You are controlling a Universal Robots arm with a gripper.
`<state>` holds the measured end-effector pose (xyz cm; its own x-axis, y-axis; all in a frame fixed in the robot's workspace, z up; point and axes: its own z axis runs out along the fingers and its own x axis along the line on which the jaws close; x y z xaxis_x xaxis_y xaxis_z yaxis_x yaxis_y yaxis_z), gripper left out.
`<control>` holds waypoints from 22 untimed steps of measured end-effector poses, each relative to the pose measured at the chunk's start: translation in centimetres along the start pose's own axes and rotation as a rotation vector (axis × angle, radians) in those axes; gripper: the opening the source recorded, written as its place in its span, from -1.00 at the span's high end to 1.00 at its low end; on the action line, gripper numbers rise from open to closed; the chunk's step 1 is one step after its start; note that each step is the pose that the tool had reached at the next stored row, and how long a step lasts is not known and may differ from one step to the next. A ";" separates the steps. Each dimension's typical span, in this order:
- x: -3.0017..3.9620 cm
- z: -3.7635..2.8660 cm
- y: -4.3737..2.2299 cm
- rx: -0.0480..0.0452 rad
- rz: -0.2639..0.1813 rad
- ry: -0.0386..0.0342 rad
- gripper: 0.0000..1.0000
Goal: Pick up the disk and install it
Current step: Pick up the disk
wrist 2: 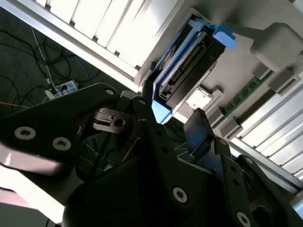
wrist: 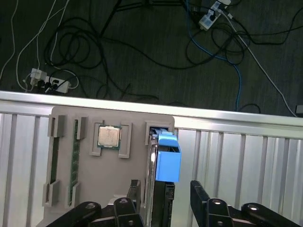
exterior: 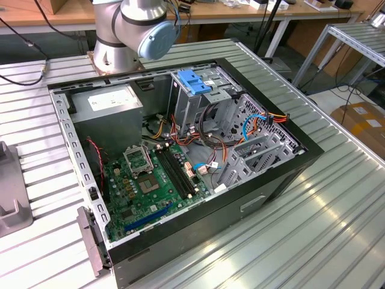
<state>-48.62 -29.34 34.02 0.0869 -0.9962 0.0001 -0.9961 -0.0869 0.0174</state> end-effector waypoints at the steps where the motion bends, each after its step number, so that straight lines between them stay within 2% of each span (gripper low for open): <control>1: -0.09 0.19 0.13 -0.0001 0.000 0.0000 -0.08; 11: -0.33 1.90 0.87 -0.0001 0.000 0.0000 -0.08; 22: -0.36 3.73 1.15 0.0001 0.000 0.0001 -0.08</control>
<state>-49.87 -29.09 30.32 0.0869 -0.9962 0.0002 -0.9961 -0.0869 0.0174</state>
